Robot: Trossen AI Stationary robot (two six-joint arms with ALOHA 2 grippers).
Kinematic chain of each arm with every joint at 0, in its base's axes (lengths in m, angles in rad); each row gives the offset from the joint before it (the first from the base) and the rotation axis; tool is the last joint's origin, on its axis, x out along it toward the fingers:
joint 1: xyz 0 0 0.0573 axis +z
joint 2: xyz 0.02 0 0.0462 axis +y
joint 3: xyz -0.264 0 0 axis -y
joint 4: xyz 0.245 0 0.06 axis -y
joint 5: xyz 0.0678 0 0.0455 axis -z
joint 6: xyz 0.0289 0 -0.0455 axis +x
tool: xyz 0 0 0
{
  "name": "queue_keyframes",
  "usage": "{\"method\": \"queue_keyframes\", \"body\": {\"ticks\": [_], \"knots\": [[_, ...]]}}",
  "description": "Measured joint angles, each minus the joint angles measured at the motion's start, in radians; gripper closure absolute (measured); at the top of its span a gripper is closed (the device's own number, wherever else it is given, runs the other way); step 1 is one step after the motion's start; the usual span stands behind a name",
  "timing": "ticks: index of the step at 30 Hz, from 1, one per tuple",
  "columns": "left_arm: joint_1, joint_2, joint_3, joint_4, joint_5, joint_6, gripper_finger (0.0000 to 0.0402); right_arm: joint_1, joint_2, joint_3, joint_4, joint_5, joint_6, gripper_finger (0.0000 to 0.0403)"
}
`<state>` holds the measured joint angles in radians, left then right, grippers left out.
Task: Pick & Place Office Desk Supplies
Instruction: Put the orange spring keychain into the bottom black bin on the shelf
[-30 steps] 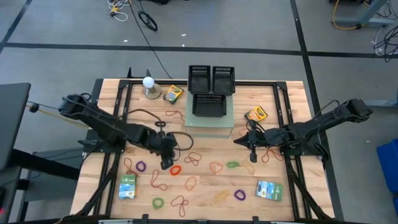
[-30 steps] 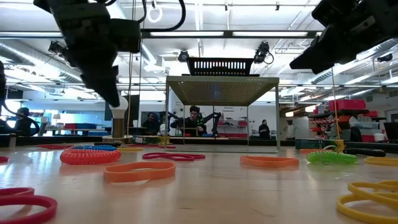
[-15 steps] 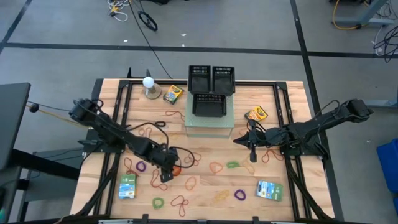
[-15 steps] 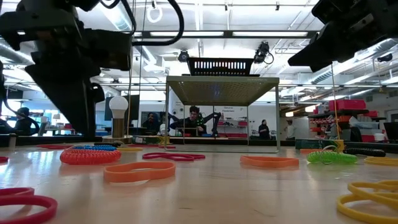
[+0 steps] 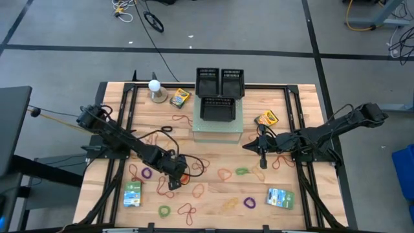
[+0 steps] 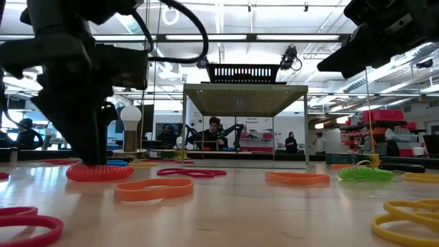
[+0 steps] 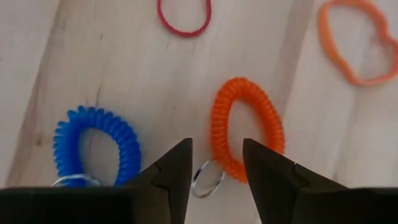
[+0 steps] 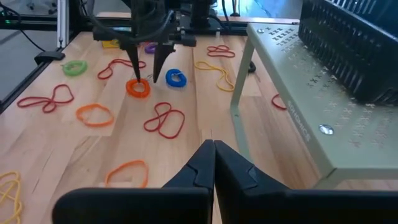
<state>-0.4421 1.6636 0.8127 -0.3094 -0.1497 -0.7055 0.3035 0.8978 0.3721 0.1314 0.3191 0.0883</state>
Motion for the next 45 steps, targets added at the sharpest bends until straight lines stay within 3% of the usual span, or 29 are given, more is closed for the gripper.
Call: {"method": "queue_keyframes", "body": {"ticks": [7,16,23,34,37,45], "knots": [[-0.003,0.023,0.001,-0.003,-0.024,0.003,0.0290,0.000,0.000,0.000,0.000,0.000,0.000,0.0396],[-0.001,0.020,0.072,-0.070,0.014,0.081,0.0390,0.000,0.000,0.000,0.000,0.001,0.000,0.0396],[0.051,-0.034,0.246,-0.184,0.011,0.218,0.0388,0.000,0.000,0.000,0.000,0.001,0.000,0.0396],[0.233,-0.228,0.439,-0.311,-0.146,0.284,0.0388,0.000,0.000,0.000,0.009,0.001,0.009,0.0396],[0.315,-0.230,0.522,-0.321,-0.164,0.314,0.0388,0.000,0.000,0.000,0.033,0.001,0.005,0.0396],[0.541,-0.121,0.724,-0.331,-0.141,0.588,0.0387,0.000,0.000,0.000,0.037,0.001,0.004,0.0396]]}}
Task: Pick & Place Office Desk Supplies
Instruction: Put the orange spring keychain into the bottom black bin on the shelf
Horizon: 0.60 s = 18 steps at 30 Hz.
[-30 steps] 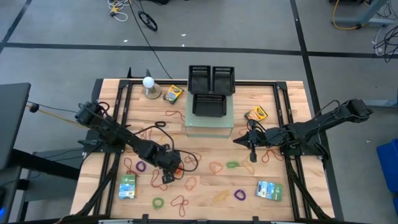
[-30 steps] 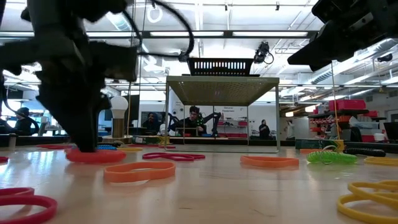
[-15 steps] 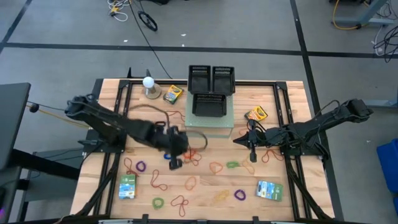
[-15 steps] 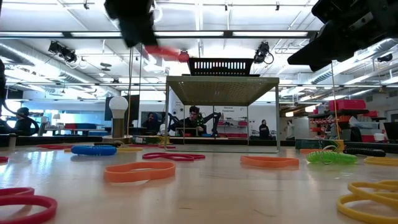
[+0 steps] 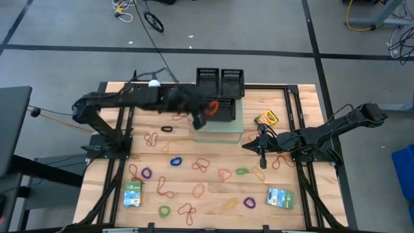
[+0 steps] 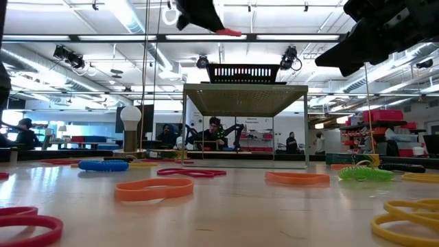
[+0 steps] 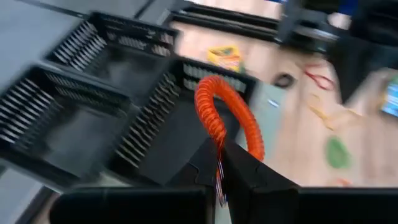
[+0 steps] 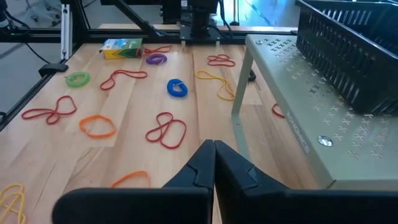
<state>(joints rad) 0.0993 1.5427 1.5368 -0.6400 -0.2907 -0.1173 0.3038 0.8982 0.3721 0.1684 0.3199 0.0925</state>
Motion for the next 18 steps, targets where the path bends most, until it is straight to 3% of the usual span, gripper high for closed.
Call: {"method": "queue_keyframes", "body": {"ticks": [7,18], "knots": [[0.129,0.150,0.091,-0.002,0.123,0.078,0.0387,0.000,0.000,0.000,0.001,0.000,-0.003,0.0396],[0.135,0.245,0.100,-0.008,0.200,0.109,0.0368,0.000,0.000,0.000,0.000,0.000,-0.010,0.0396]]}}
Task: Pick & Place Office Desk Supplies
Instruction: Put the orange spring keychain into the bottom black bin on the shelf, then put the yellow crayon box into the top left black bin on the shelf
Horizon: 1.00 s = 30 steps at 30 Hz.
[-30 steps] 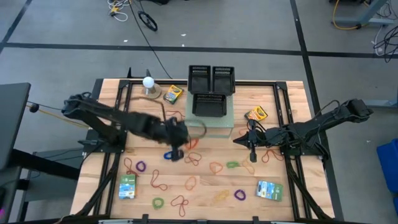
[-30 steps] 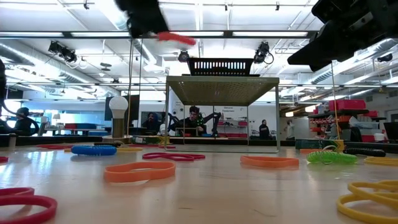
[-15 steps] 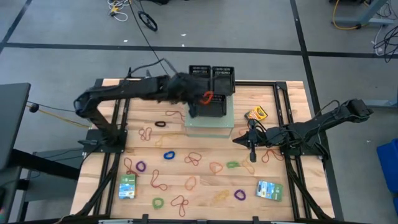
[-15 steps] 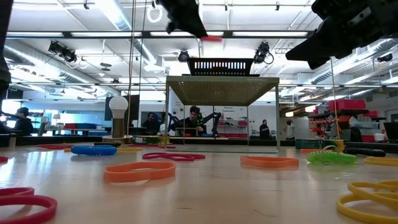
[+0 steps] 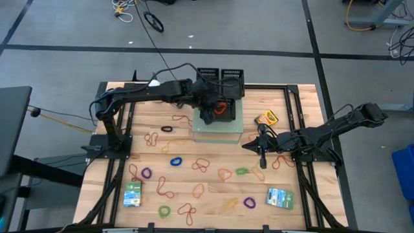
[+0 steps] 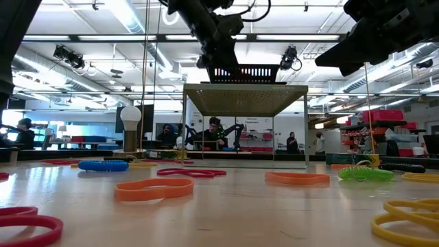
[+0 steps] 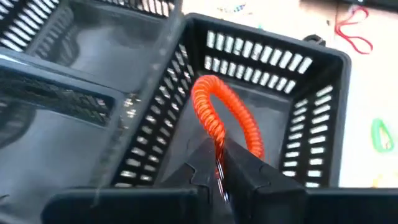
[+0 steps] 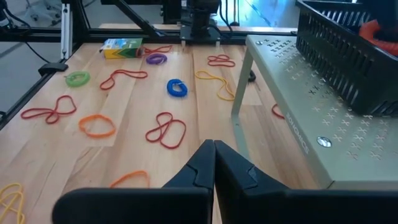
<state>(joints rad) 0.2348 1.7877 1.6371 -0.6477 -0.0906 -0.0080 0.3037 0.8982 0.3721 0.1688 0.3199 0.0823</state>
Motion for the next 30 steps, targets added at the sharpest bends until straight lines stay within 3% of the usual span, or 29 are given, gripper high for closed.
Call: {"method": "queue_keyframes", "body": {"ticks": [15,20,24,30], "knots": [[-0.024,-0.053,0.001,-0.039,-0.025,0.061,0.0270,0.000,0.000,0.000,0.058,0.000,-0.020,0.0396],[-0.092,-0.139,-0.006,-0.061,-0.154,0.108,0.0292,0.000,0.000,0.000,0.055,0.000,-0.023,0.0396],[-0.154,-0.219,-0.070,-0.005,-0.167,0.137,0.0319,0.000,0.000,0.000,0.058,0.000,-0.038,0.0396],[-0.240,-0.401,-0.380,0.224,-0.101,0.130,0.0351,0.000,0.000,0.000,0.062,0.000,-0.038,0.0396]]}}
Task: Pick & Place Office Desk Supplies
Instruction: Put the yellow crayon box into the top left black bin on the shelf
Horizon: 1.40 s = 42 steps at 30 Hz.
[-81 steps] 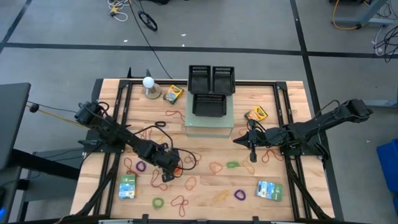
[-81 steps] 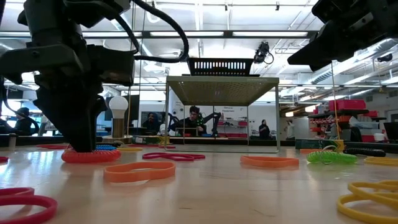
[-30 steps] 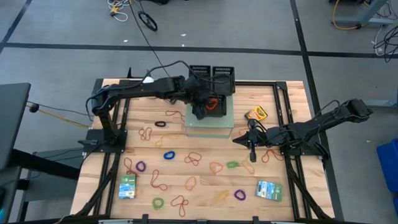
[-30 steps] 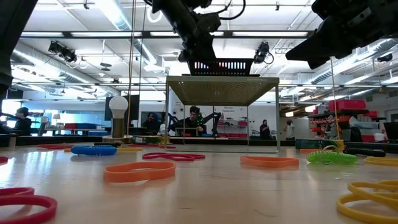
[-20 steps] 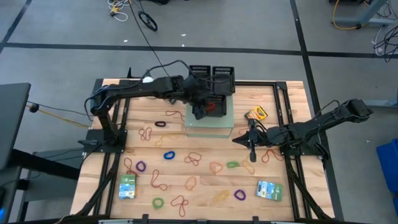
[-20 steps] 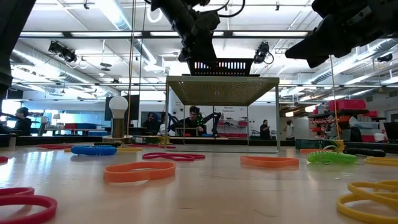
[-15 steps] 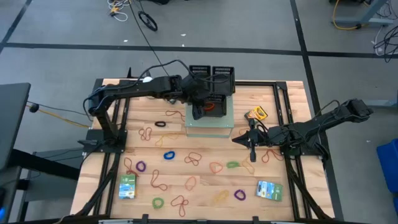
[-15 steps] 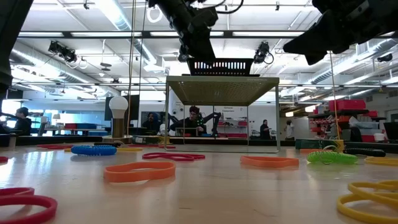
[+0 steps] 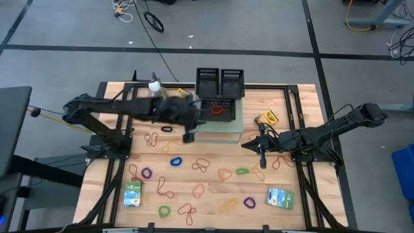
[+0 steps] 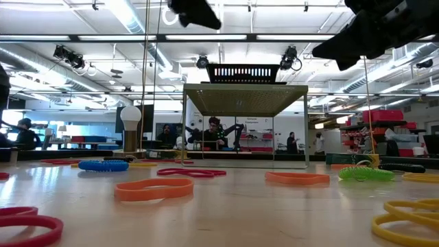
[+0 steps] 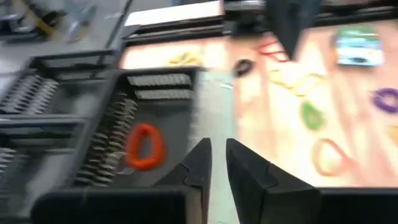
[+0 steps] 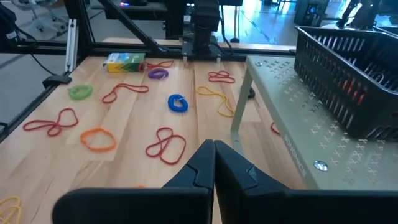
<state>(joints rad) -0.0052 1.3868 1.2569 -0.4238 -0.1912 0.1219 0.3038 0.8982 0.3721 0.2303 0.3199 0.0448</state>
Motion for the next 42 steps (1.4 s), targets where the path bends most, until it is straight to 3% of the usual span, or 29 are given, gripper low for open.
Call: {"method": "queue_keyframes", "body": {"ticks": [6,11,16,25,30,37,42], "knots": [[-0.058,-0.220,-0.415,0.388,0.088,-0.097,0.0366,0.000,0.000,0.000,0.008,0.000,0.001,0.0396],[-0.094,-0.339,-0.705,0.743,0.055,-0.193,0.0368,0.000,0.000,0.000,0.021,0.002,0.051,0.0396],[-0.134,-0.373,-0.890,0.930,0.013,-0.236,0.0368,0.000,0.000,0.000,0.043,0.002,0.103,0.0396],[-0.158,-0.324,-0.969,0.973,0.011,-0.400,0.0368,0.048,0.000,0.008,0.017,0.004,0.187,0.0396],[-0.159,-0.246,-0.969,1.030,-0.001,-0.344,0.0368,0.111,0.007,0.133,-0.344,0.119,0.416,0.0396],[-0.203,-0.043,-0.968,1.358,-0.007,-0.254,0.0378,0.229,0.137,0.342,-0.738,0.227,0.717,0.0396],[-0.244,0.105,-0.968,1.585,0.101,-0.204,0.0396,0.267,0.283,0.485,-1.028,0.217,0.952,0.0382]]}}
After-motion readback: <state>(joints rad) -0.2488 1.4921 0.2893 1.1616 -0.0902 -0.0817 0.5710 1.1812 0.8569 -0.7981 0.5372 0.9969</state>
